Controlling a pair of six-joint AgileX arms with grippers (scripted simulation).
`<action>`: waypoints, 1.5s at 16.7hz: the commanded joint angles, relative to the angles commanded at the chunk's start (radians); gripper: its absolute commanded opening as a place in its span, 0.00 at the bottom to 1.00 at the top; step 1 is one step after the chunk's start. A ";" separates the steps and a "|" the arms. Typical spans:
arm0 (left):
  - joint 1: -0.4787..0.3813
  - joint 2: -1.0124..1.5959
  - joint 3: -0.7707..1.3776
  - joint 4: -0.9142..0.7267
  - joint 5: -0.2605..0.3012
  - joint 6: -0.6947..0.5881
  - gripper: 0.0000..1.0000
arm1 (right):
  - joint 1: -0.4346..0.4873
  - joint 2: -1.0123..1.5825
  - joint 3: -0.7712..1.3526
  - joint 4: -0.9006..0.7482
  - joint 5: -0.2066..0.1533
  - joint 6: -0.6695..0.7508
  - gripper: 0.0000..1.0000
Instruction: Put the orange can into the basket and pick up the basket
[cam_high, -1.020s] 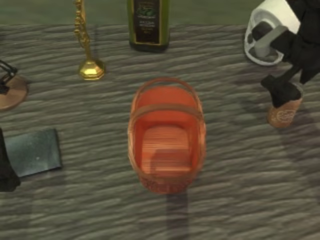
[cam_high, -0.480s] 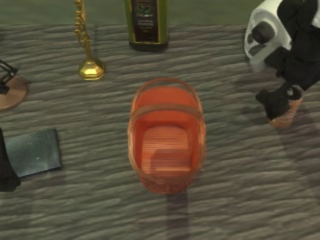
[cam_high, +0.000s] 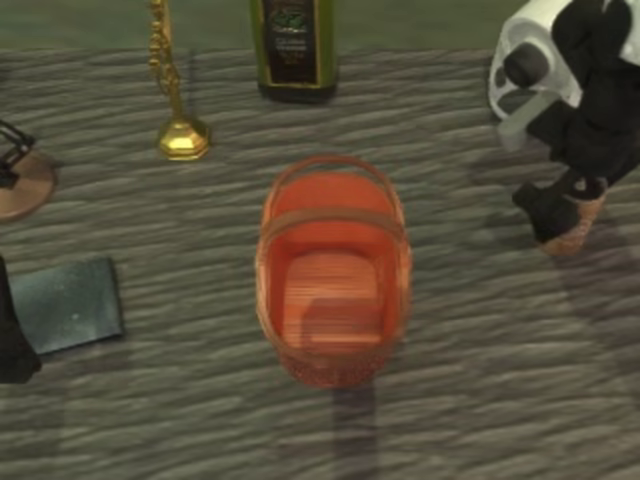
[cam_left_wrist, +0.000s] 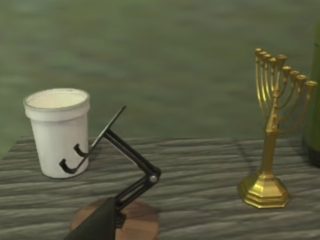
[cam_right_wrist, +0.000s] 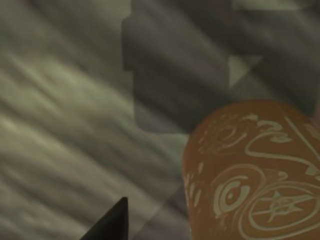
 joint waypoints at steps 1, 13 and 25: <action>0.000 0.000 0.000 0.000 0.000 0.000 1.00 | 0.000 0.000 0.000 0.000 0.000 0.000 0.70; 0.000 0.000 0.000 0.000 0.000 0.000 1.00 | 0.000 0.000 0.000 0.000 0.000 0.000 0.00; 0.000 0.000 0.000 0.000 0.000 0.000 1.00 | 0.022 -0.017 -0.046 0.157 -0.100 0.045 0.00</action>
